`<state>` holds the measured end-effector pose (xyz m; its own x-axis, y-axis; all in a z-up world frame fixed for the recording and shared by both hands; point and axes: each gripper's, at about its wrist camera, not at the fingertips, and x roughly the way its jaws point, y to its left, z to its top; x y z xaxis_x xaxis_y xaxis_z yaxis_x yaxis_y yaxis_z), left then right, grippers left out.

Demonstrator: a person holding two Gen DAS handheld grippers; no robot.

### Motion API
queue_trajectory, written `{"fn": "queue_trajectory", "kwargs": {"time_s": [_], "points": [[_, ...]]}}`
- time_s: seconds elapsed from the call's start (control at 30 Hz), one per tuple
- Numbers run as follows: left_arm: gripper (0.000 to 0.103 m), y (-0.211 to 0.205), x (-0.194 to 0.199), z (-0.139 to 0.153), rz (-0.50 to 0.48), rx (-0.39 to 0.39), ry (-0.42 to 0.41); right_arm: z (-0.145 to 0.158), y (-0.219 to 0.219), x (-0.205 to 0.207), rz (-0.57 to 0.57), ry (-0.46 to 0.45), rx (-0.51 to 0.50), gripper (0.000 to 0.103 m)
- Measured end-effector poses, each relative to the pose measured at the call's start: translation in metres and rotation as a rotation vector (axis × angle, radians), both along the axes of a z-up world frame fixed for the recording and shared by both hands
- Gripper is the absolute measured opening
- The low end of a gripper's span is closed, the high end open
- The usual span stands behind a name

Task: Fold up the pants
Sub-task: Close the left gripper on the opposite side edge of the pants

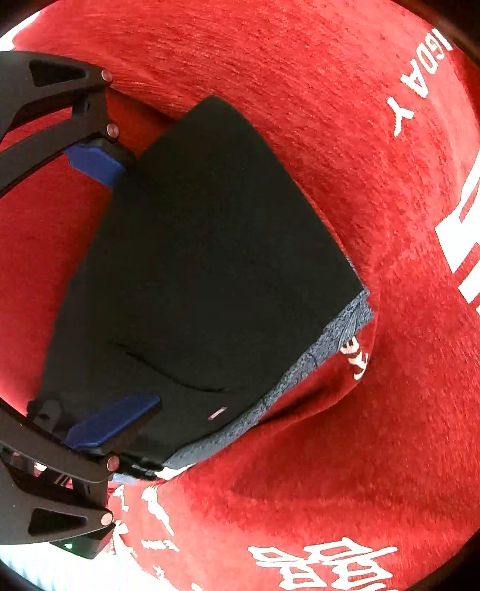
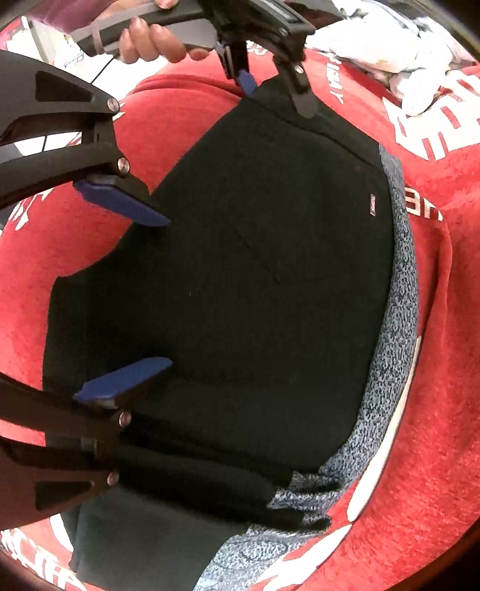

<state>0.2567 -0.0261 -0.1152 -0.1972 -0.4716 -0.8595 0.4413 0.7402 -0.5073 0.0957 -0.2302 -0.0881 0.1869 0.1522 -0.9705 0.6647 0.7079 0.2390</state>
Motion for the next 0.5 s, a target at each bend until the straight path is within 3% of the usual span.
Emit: {"fn": "queue_trajectory", "kwargs": {"time_s": [0.07, 0.17, 0.23, 0.33, 0.37, 0.4, 0.43, 0.5], "points": [[0.102, -0.005, -0.004, 0.008, 0.000, 0.015, -0.021, 0.000, 0.000, 0.000, 0.001, -0.003, 0.000, 0.078], [0.102, -0.015, -0.014, 0.023, -0.025, 0.022, -0.117, -0.001, 0.000, 0.004, -0.001, -0.015, 0.003, 0.081], [0.102, -0.026, -0.020, 0.019, -0.042, 0.075, -0.165, 0.001, 0.000, 0.005, -0.003, -0.021, 0.005, 0.081], [0.076, -0.034, -0.023, 0.009, -0.043, 0.193, -0.240, 0.011, -0.009, 0.002, -0.022, -0.042, 0.043, 0.074], [0.057, -0.034, -0.024, 0.013, -0.041, 0.187, -0.261, 0.017, -0.015, 0.001, -0.036, -0.061, 0.063, 0.071], [0.046, -0.038, -0.029, 0.021, -0.062, 0.176, -0.302, 0.028, -0.024, 0.000, -0.058, -0.095, 0.084, 0.070], [0.040, -0.042, -0.034, 0.027, -0.098, 0.192, -0.355, 0.036, -0.031, 0.000, -0.072, -0.119, 0.091, 0.070], [0.038, -0.055, -0.053, 0.038, -0.202, 0.247, -0.507, 0.057, -0.049, 0.005, -0.089, -0.177, 0.105, 0.070]]}}
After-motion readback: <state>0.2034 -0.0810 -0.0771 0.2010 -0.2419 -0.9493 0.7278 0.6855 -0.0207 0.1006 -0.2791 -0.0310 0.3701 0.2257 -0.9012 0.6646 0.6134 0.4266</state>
